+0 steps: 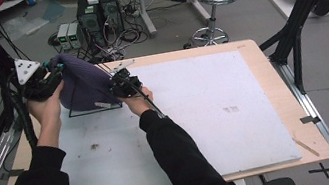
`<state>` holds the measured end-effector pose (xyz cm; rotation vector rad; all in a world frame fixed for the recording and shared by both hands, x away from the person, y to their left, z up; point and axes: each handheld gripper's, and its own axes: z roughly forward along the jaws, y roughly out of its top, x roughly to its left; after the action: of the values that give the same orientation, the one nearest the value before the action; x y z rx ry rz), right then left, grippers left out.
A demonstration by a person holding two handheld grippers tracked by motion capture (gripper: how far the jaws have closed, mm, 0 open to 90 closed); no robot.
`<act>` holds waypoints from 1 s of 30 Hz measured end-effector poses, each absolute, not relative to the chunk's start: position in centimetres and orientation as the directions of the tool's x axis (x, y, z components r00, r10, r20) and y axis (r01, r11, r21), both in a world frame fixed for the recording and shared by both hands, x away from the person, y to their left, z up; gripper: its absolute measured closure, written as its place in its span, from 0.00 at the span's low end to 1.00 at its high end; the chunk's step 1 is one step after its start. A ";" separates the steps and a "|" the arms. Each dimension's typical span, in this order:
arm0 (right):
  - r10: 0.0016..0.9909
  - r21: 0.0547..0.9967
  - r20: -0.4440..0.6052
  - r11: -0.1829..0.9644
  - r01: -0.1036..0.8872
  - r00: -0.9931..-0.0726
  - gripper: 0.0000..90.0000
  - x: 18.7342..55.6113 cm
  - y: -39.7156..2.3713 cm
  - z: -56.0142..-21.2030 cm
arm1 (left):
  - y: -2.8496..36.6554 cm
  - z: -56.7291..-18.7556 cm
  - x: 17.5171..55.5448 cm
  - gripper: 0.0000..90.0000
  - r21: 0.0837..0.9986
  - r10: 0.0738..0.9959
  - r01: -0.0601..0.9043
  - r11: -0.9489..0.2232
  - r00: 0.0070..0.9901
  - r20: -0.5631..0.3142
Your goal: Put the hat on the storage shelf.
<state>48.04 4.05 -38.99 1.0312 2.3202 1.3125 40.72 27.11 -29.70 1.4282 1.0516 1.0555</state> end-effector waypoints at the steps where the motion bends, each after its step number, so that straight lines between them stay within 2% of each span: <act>1: 0.704 0.828 0.099 0.334 0.451 -0.703 0.88 48.1 4.1 -39.1 | 27.1 -29.8 40.8 0.84 0.994 0.969 0.070 -0.087 0.236 0.068; 9: 0.711 0.804 0.111 0.346 0.483 -0.695 0.81 48.4 4.2 -39.9 | 26.7 -30.1 40.9 0.81 0.992 0.969 0.083 -0.090 0.236 0.068; 12: 0.703 0.800 0.124 0.347 0.490 -0.700 0.61 48.5 4.0 -39.9 | 27.1 -30.1 40.9 0.74 0.996 0.970 0.076 -0.050 0.242 0.030; 14: 0.708 0.791 0.130 0.348 0.503 -0.694 0.56 48.6 3.6 -39.6 | 27.4 -30.1 40.9 0.66 0.997 0.968 0.073 -0.018 0.249 -0.001; 16: 0.711 0.797 0.132 0.338 0.501 -0.691 0.44 48.8 3.1 -39.3 | 27.6 -30.1 40.8 0.58 0.998 0.968 0.060 0.005 0.250 -0.019; 18: 0.723 0.805 0.139 0.316 0.503 -0.677 0.37 48.9 2.6 -38.8 | 27.6 -30.2 40.8 0.48 0.998 0.968 0.059 0.011 0.251 -0.025; 19: 0.728 0.809 0.136 0.310 0.500 -0.672 0.33 48.9 2.3 -38.5 | 27.5 -30.3 40.8 0.46 0.998 0.965 0.065 0.006 0.260 -0.023; 30: 0.773 0.853 0.089 0.266 0.449 -0.628 0.22 48.7 -0.2 -36.4 | 27.2 -30.2 40.4 0.34 0.999 0.961 0.043 0.020 0.276 -0.031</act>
<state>48.68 -0.23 -36.39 1.1150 2.1967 1.3033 40.43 27.19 -30.21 1.3389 1.0400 0.9633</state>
